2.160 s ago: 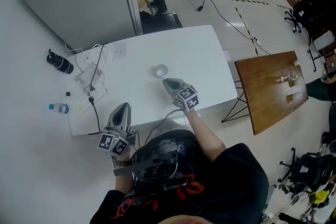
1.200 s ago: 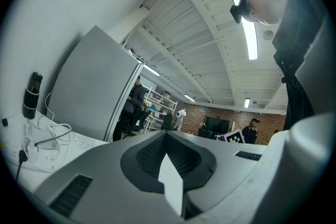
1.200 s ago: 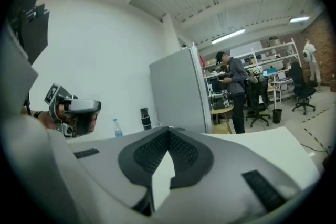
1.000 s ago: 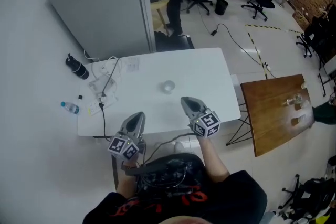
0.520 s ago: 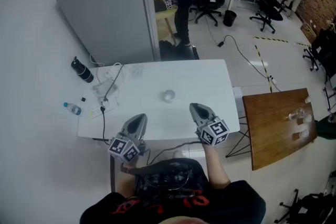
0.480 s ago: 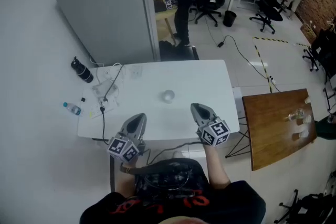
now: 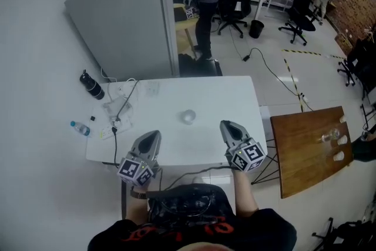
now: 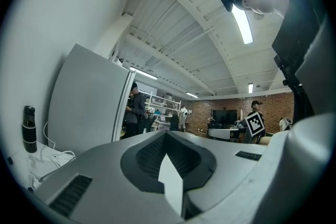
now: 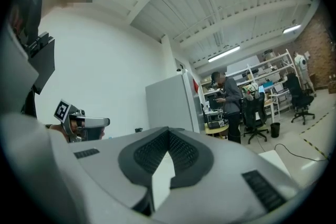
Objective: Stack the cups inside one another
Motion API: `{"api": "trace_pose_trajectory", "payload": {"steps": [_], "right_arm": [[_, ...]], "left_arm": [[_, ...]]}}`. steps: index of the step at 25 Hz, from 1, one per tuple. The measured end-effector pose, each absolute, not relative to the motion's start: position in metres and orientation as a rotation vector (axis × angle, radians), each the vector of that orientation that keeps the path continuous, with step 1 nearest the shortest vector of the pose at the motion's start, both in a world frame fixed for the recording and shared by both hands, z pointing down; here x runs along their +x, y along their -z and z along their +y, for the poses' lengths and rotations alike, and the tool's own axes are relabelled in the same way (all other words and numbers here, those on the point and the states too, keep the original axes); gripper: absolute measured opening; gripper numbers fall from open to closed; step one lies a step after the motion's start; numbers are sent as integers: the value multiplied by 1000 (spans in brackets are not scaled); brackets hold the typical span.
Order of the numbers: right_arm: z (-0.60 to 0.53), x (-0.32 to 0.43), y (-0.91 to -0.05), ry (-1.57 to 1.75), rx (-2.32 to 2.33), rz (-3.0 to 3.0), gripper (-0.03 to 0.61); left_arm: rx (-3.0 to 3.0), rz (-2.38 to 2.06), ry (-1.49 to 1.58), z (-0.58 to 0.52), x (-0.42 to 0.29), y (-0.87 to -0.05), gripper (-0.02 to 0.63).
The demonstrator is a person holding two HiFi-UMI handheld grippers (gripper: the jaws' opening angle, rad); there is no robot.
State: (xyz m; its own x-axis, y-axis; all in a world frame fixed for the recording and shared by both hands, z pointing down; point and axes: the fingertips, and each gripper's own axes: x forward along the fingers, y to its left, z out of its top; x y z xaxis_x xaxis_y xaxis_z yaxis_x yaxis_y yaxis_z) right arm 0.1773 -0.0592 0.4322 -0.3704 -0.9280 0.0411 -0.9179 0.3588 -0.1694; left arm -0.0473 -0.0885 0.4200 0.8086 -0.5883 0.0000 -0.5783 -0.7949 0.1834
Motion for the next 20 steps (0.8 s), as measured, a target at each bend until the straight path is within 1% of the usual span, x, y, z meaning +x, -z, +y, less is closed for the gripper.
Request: {"api": "trace_pose_trajectory", "payload": {"steps": [10, 20], "right_arm": [[-73, 169, -410, 176, -1702, 2541, 5], [-79, 162, -433, 254, -1690, 2585, 5]], "left_arm": [[2818, -1006, 98, -108, -67, -412, -9], [2769, -1019, 55, -113, -70, -436, -9]]}}
